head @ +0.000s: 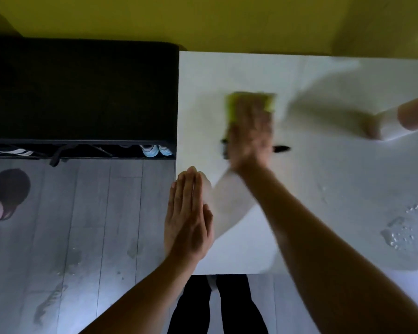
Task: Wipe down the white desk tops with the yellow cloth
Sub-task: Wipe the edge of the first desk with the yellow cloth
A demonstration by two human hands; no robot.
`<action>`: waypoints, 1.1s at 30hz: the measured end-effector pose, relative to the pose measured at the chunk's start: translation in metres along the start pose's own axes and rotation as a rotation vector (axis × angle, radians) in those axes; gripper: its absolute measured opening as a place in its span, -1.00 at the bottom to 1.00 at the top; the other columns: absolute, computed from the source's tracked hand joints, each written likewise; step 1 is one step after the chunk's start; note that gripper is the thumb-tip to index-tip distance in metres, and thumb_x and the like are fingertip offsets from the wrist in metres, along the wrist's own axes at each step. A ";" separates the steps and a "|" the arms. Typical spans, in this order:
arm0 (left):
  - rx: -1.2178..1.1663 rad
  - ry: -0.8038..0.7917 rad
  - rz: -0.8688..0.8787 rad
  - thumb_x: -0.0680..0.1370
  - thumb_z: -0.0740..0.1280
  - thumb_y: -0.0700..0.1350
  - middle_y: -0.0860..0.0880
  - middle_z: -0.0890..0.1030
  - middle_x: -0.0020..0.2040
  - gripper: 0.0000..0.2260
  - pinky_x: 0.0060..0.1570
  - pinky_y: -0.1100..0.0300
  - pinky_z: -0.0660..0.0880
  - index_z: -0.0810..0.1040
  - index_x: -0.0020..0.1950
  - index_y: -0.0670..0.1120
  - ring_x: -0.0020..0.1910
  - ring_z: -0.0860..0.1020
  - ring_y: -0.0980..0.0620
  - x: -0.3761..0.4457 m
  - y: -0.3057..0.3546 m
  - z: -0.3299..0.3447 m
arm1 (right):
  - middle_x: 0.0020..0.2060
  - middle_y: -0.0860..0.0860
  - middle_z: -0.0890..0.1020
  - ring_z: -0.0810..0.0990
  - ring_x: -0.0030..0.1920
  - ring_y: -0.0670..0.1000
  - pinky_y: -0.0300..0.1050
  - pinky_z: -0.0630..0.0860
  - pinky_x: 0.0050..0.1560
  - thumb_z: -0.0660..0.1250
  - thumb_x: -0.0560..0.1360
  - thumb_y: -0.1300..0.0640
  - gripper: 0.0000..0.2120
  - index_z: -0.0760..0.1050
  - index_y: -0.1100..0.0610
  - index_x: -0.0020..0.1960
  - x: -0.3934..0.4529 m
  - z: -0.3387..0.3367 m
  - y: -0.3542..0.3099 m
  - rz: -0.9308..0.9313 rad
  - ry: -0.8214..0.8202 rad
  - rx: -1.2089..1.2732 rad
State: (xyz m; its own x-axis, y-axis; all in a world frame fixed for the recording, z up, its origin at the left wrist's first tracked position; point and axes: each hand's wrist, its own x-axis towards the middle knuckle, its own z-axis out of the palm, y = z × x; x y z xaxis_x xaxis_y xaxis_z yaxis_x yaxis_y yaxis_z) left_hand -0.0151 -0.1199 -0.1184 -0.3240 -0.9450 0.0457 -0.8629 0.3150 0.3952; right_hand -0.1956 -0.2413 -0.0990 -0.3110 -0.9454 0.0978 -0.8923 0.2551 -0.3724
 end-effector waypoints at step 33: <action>-0.025 -0.019 -0.019 0.69 0.04 -0.08 -0.17 0.13 0.70 -0.45 0.65 -0.06 0.07 0.13 0.68 -0.22 0.69 0.10 -0.12 0.004 -0.003 -0.002 | 0.61 0.06 0.22 0.11 0.62 0.07 0.02 0.01 0.59 -0.06 0.59 -0.09 -0.39 0.22 0.02 0.61 0.118 0.024 -0.033 -0.081 -0.051 -0.051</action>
State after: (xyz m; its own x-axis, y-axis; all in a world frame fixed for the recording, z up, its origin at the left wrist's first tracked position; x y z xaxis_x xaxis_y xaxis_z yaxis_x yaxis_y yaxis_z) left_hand -0.0133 -0.1245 -0.1176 -0.3152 -0.9488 0.0212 -0.8590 0.2947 0.4186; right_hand -0.1952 -0.3661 -0.0977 -0.2213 -0.9720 0.0785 -0.9299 0.1860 -0.3174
